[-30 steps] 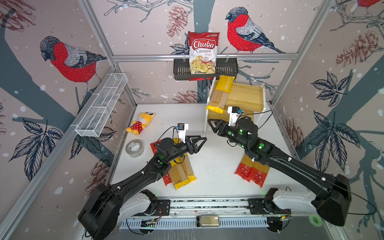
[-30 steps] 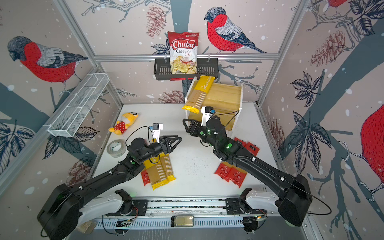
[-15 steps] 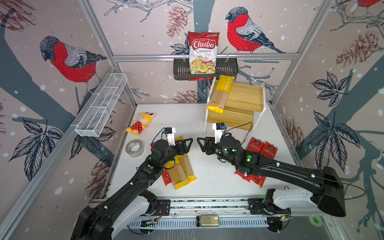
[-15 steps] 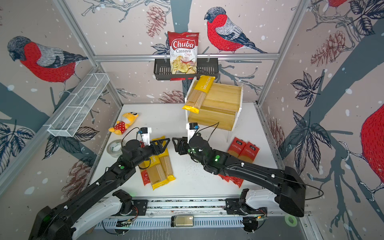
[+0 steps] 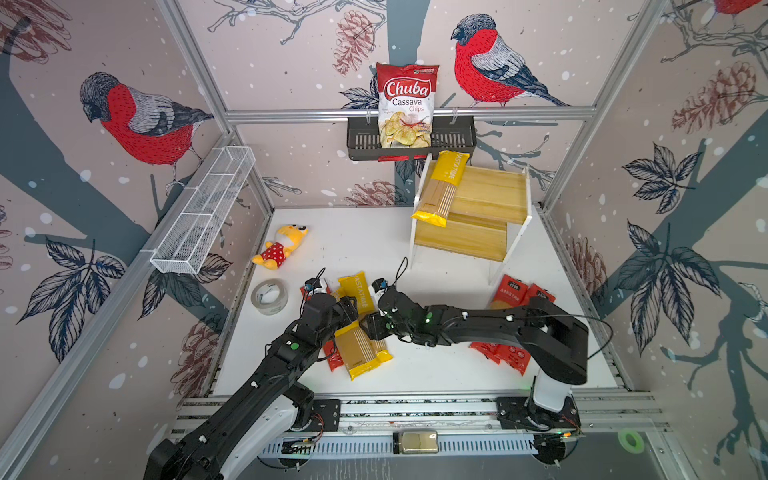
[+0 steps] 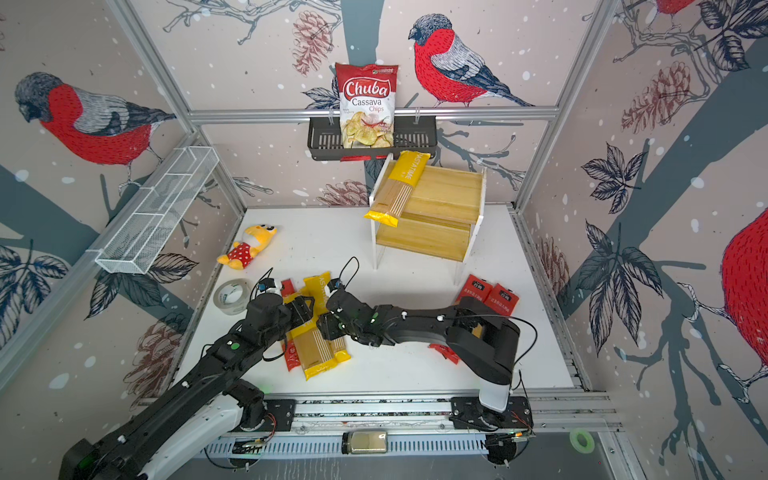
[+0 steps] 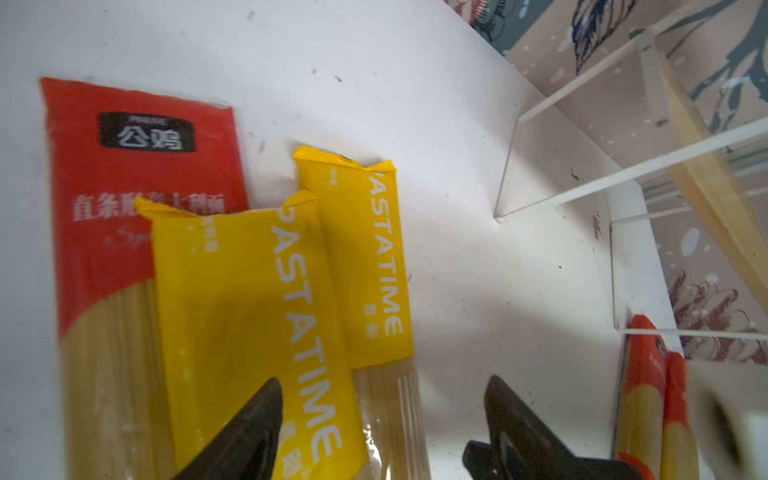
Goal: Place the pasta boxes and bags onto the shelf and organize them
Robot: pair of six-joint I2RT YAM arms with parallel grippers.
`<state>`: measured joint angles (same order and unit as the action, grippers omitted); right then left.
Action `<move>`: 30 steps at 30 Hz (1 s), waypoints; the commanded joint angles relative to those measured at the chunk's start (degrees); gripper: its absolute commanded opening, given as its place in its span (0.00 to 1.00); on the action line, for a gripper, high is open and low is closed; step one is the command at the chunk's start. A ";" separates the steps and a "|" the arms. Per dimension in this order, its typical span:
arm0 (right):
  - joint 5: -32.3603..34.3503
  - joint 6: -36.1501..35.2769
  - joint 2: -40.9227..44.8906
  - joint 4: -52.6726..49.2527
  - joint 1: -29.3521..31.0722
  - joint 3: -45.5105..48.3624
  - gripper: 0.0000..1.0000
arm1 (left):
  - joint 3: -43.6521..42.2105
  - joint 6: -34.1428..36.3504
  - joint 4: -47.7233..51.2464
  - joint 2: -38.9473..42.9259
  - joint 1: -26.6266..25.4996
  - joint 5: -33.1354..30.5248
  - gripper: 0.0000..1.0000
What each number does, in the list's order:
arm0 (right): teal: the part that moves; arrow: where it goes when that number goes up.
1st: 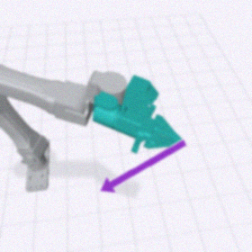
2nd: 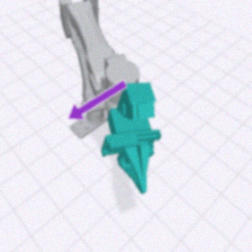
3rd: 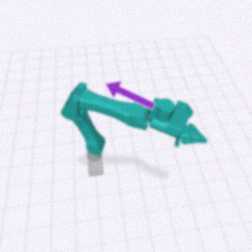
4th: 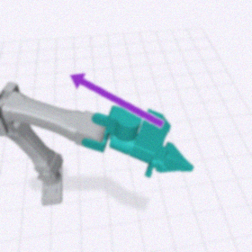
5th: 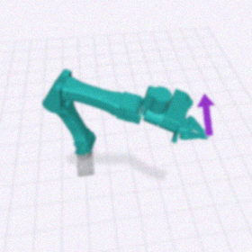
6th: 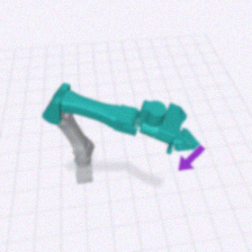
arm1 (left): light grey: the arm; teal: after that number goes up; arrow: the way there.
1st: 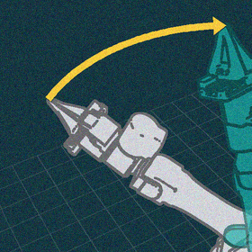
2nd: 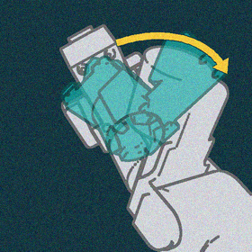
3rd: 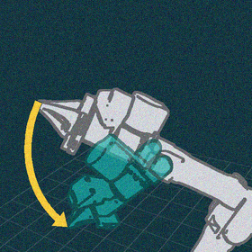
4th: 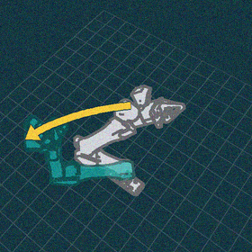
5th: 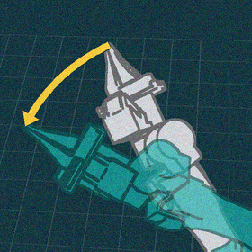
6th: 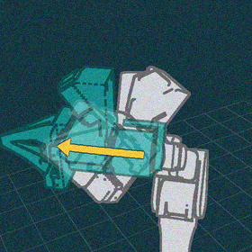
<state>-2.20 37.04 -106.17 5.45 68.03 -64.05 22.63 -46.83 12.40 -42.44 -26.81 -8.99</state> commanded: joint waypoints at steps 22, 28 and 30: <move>-26.01 1.55 -16.07 7.79 -6.37 -9.38 0.51 | -10.46 -6.74 -5.91 5.34 0.72 -1.83 0.63; -28.19 2.61 -14.40 11.97 -7.06 -6.42 0.32 | -7.64 -5.17 -6.44 3.66 0.80 -0.45 0.64; -28.45 2.93 -13.37 12.54 -7.21 -5.59 0.26 | -7.43 -4.78 -6.65 4.56 0.82 0.01 0.64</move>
<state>-27.75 39.22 -120.86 17.32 60.82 -70.48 14.46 -52.82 8.14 -38.54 -26.09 -10.04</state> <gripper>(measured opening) 0.284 0.642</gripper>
